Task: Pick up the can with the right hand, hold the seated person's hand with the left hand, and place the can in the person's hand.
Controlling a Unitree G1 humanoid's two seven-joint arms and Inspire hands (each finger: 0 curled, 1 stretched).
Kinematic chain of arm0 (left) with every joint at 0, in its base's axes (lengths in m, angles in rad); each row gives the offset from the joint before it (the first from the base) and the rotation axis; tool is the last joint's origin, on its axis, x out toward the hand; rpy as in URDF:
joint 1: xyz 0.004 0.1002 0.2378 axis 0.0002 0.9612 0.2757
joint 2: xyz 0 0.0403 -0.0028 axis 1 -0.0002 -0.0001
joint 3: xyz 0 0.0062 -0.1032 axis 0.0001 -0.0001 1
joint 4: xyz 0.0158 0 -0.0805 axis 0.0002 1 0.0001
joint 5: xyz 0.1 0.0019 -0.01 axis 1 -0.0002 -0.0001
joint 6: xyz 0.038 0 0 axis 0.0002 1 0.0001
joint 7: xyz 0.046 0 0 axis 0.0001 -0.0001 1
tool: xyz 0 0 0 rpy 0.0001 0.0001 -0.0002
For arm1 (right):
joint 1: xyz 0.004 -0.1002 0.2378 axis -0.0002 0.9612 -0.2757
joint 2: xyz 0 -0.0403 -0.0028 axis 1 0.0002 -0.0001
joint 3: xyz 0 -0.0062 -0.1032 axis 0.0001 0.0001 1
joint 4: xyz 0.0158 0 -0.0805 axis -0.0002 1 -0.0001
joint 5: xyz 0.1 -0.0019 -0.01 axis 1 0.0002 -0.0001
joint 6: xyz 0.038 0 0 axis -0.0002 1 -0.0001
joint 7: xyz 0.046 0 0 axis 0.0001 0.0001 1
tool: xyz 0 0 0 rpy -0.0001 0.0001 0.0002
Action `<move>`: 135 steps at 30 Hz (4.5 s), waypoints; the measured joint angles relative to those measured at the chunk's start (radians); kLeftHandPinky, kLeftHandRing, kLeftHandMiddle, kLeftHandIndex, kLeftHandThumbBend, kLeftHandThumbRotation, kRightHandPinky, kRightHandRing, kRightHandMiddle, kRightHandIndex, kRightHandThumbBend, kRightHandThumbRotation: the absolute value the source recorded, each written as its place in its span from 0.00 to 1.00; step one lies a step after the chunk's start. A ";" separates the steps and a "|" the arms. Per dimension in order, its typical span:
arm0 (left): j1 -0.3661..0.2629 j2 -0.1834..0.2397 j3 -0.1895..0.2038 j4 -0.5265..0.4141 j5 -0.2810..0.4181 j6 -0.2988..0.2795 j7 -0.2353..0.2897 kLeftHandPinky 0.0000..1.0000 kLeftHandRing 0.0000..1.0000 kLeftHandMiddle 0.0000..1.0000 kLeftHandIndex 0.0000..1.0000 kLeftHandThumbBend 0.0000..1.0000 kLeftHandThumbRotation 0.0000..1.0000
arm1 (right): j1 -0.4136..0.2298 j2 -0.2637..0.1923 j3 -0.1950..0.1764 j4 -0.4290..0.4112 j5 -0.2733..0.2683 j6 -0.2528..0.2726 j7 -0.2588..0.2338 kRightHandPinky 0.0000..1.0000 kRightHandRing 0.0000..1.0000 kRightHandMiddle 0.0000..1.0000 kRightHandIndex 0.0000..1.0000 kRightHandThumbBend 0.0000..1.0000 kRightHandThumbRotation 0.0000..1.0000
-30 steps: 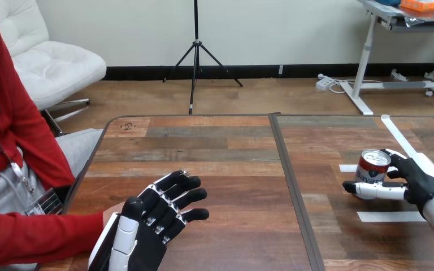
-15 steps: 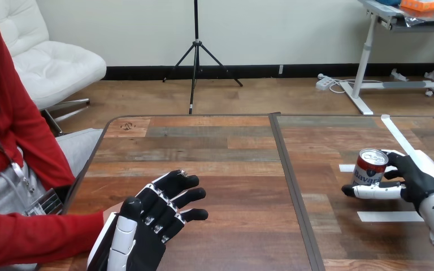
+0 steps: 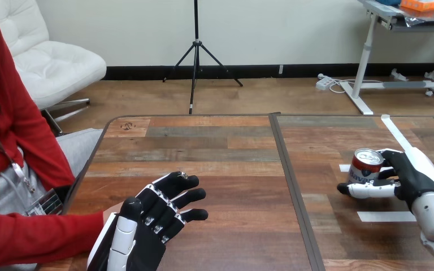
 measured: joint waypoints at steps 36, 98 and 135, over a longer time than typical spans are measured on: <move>0.000 -0.001 0.001 0.001 0.003 -0.022 0.000 0.64 0.76 0.75 0.67 0.93 0.71 | 0.000 0.068 -0.022 0.000 0.041 -0.004 -0.135 0.46 0.52 0.56 0.57 0.93 0.24; -0.001 -0.001 0.001 0.038 0.000 -0.047 0.003 0.63 0.75 0.75 0.62 0.93 0.70 | 0.000 0.082 -0.020 0.000 0.024 -0.049 -0.171 0.36 0.41 0.45 0.46 0.73 0.00; -0.091 -0.004 0.104 0.067 0.399 -0.309 0.180 0.84 0.89 0.87 0.83 1.00 0.83 | 0.001 0.023 -0.027 -0.006 0.030 -0.164 -0.043 0.33 0.37 0.41 0.45 0.78 0.00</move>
